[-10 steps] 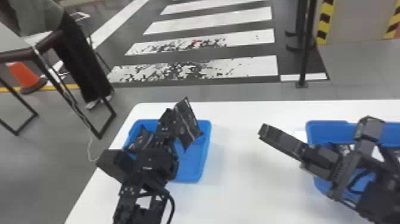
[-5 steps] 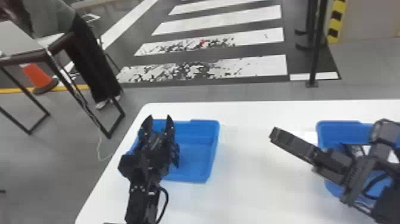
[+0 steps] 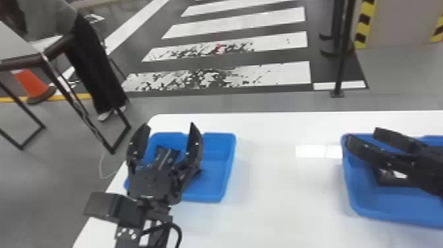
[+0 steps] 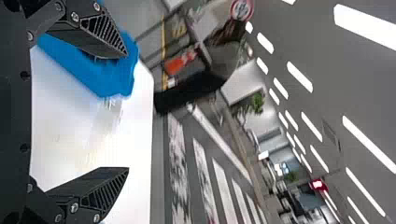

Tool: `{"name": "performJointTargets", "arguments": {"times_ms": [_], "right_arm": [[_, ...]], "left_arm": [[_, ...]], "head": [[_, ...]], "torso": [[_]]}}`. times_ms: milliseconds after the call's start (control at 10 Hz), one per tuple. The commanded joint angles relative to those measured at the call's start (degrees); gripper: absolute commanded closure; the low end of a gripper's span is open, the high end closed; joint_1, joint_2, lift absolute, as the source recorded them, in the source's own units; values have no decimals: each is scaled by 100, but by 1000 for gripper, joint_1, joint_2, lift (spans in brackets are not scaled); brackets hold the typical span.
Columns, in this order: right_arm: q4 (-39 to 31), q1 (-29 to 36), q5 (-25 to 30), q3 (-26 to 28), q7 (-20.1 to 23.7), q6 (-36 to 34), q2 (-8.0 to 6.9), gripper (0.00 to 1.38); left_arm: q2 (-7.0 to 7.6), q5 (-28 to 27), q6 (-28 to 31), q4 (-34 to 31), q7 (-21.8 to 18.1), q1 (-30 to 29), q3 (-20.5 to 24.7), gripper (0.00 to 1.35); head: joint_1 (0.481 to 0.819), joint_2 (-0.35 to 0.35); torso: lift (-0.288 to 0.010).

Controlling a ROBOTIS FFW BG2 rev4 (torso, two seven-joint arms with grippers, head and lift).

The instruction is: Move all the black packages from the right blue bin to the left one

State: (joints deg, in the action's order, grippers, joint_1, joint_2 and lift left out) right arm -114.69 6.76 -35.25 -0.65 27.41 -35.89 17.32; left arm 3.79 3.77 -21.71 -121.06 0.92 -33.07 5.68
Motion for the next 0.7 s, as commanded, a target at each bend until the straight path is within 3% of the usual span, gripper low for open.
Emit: {"name": "performJointTargets", "arguments": {"times_ms": [0, 100, 300, 400, 600], "right_arm": [[-997, 604, 885, 716, -464, -461, -194, 190], [-1306, 941, 1000, 1105, -877, -573, -370, 202], [-1503, 1490, 817, 1265, -1923, -461, -590, 209], [-1138, 1433, 840, 1265, -2125, -334, -634, 208], [30, 829, 885, 1208, -1888, 17, -607, 208]], "left_arm": [[-18, 12, 33, -585, -48, -503, -168, 128], [-10, 69, 47, -782, -83, -700, -316, 125], [26, 149, 117, -838, -144, -785, -545, 125], [34, 194, 159, -838, -171, -785, -533, 125], [43, 217, 216, -838, -188, -785, -556, 125]], "head": [[695, 246], [695, 170], [695, 30], [695, -20], [695, -55]], "torso": [[-132], [-132], [-132], [-132], [-132]]}}
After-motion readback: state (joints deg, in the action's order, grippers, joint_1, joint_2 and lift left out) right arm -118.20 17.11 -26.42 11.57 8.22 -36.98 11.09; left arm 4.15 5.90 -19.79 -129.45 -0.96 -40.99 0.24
